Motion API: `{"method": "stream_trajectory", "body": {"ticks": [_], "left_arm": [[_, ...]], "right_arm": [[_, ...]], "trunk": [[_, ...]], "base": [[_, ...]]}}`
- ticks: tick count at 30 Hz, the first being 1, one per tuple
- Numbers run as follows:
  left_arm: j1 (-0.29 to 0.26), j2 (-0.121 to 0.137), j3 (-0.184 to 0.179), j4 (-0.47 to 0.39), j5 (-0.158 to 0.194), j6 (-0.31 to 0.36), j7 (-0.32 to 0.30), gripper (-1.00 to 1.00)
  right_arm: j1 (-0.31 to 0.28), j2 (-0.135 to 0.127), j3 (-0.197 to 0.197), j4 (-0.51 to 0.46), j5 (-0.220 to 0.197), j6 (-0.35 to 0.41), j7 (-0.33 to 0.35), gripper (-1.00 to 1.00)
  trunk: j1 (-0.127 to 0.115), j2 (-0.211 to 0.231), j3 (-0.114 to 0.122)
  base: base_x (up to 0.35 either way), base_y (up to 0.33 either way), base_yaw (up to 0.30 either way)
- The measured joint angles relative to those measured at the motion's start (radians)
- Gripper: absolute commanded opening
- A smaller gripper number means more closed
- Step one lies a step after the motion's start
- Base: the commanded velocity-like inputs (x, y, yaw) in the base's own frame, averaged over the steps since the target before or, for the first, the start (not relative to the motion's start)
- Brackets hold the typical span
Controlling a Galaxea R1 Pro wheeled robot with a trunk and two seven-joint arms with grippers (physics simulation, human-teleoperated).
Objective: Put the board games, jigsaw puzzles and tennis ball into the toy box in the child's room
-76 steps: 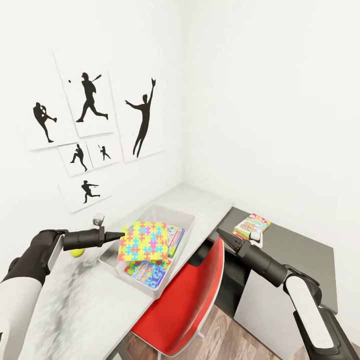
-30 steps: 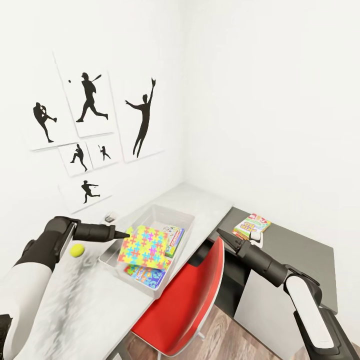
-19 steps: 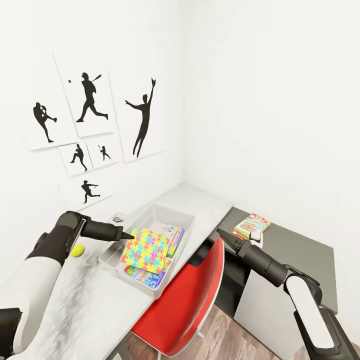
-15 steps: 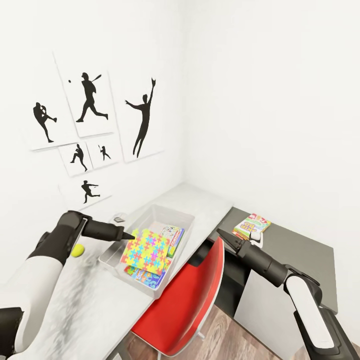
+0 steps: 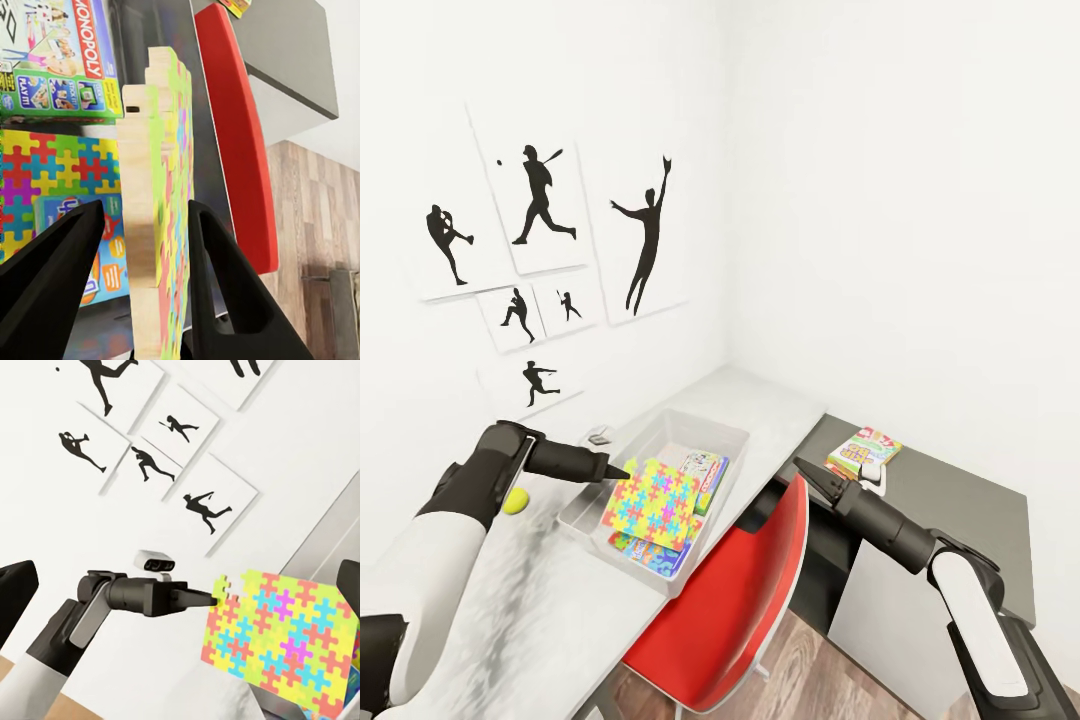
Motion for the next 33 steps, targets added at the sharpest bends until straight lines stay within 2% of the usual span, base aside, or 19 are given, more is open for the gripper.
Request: {"method": "stream_trajectory", "body": {"ticks": [5, 10, 15, 20, 24, 28, 33], "left_arm": [[-0.003, 0.003, -0.003, 0.0, -0.002, 0.0, 0.0, -1.0], [-0.041, 0.005, -0.006, 0.0, -0.007, 0.001, -0.003, -1.0], [-0.055, 0.001, -0.006, 0.0, -0.052, 0.002, -0.008, -1.0], [-0.056, -0.002, -0.015, 0.0, -0.066, 0.001, -0.01, -1.0], [-0.057, -0.002, -0.078, 0.0, -0.066, 0.003, -0.01, -1.0], [-0.057, -0.004, -0.112, 0.0, -0.067, 0.003, -0.011, -1.0], [-0.057, -0.019, -0.156, 0.001, -0.067, 0.004, -0.012, -1.0]], "right_arm": [[0.0, 0.0, 0.0, 0.0, 0.0, 0.0, 0.0, 1.0], [0.0, 0.0, -0.001, 0.0, 0.0, 0.0, 0.0, 1.0], [0.0, 0.0, -0.001, 0.0, 0.0, 0.001, 0.0, 1.0], [0.0, 0.0, 0.0, 0.0, 0.0, 0.0, 0.0, 1.0], [0.0, 0.001, 0.001, 0.0, 0.0, 0.0, 0.0, 1.0], [0.0, 0.001, 0.001, 0.0, 0.0, 0.0, 0.0, 1.0], [0.0, 0.001, 0.005, 0.0, 0.0, -0.001, 0.0, 1.0]], "trunk": [[0.0, 0.0, 0.0], [0.0, 0.0, 0.0], [0.0, 0.0, 0.0], [0.0, 0.0, 0.0], [0.0, 0.0, 0.0], [0.0, 0.0, 0.0], [0.0, 0.0, 0.0]], "base": [[0.0, 0.0, 0.0], [0.0, 0.0, 0.0], [0.0, 0.0, 0.0], [0.0, 0.0, 0.0], [0.0, 0.0, 0.0], [0.0, 0.0, 0.0], [0.0, 0.0, 0.0]]}}
